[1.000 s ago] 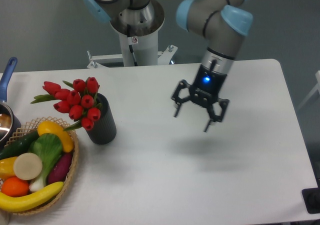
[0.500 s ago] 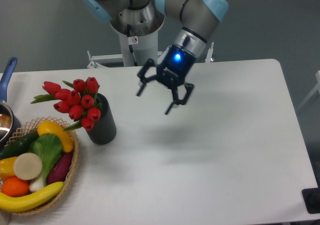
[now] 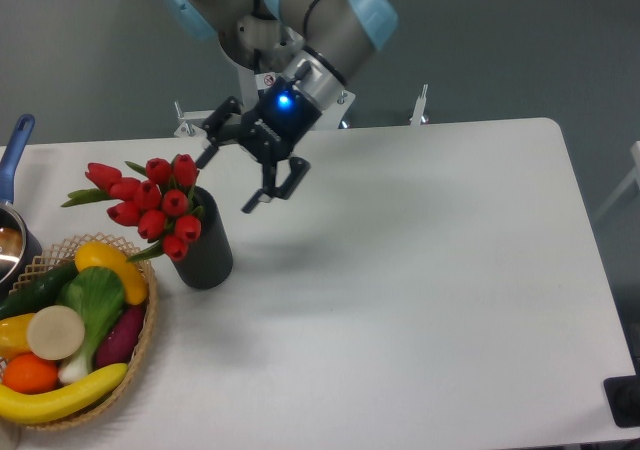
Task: Pick up the flowers from the vase
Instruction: 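Move the open gripper toward the red tulip stems above the black vase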
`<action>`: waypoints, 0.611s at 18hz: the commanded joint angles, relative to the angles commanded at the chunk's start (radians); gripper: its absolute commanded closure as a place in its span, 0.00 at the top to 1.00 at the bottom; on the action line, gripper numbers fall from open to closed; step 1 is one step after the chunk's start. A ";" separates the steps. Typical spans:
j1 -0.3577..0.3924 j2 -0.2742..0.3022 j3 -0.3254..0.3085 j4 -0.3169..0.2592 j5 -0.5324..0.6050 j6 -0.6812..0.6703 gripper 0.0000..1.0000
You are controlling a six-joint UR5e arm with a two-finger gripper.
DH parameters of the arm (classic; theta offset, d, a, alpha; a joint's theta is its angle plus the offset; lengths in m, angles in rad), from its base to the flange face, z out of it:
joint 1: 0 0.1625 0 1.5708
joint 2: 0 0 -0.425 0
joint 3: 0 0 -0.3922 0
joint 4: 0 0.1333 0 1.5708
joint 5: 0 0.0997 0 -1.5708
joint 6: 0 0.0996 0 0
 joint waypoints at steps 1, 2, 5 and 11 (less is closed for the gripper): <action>-0.005 -0.003 0.000 0.000 0.000 0.000 1.00; -0.008 -0.012 0.000 0.002 0.000 0.000 1.00; -0.035 -0.049 0.012 0.005 0.000 0.002 1.00; -0.090 -0.118 0.051 0.005 0.000 0.000 1.00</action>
